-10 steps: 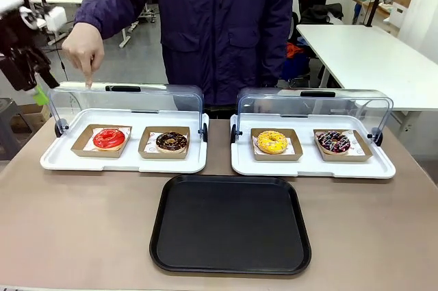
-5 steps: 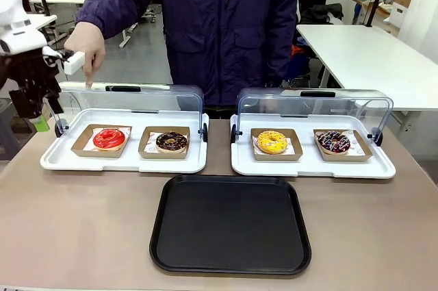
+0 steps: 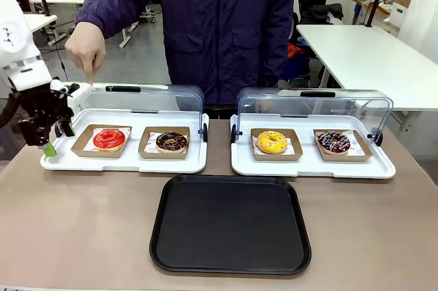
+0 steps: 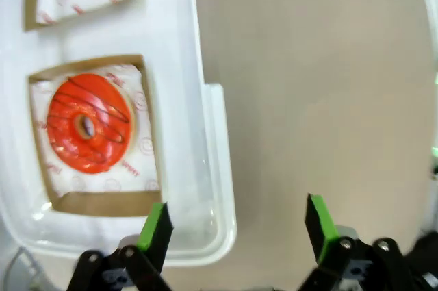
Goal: Move the first donut from the left to the tray.
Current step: Pick up the Paper togo box containing the Donut indicated by the person and place it on the Handle tray.
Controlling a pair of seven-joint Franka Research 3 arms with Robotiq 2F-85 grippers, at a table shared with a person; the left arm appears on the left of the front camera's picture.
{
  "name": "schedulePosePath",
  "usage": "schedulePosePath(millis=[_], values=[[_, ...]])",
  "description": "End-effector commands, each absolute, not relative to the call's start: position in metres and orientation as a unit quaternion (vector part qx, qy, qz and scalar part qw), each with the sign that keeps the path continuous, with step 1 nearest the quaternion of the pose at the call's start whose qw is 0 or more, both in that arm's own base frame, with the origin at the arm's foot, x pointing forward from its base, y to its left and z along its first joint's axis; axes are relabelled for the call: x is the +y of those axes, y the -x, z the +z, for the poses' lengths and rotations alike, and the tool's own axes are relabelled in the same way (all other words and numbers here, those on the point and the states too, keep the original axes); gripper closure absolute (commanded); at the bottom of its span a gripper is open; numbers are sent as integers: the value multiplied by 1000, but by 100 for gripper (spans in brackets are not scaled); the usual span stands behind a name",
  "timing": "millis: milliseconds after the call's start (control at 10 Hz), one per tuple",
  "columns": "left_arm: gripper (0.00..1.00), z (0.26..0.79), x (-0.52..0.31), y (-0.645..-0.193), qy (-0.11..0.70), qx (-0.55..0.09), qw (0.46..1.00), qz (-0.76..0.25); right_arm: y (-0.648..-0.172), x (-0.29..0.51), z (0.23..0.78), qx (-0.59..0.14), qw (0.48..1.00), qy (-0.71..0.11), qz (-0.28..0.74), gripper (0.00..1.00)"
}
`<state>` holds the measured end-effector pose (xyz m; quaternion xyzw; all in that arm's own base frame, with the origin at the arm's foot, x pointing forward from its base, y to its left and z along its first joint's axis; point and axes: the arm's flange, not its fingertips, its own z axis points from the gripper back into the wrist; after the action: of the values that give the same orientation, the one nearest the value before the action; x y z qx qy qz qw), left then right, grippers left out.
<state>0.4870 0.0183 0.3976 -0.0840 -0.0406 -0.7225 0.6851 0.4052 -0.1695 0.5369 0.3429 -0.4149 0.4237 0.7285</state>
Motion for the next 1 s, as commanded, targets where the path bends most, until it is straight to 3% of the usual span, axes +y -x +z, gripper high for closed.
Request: schedulePosePath(millis=[0,300,900], values=[[0,405,19,-488,83,-21,680,-728,-406,-169,538,-421,723,-344,427,0],[0,398,18,-487,83,-38,684,-724,-406,-169,538,-421,723,-344,427,0],[0,360,1,-484,-1,-69,676,-734,-406,-169,538,-421,723,-344,427,0]])
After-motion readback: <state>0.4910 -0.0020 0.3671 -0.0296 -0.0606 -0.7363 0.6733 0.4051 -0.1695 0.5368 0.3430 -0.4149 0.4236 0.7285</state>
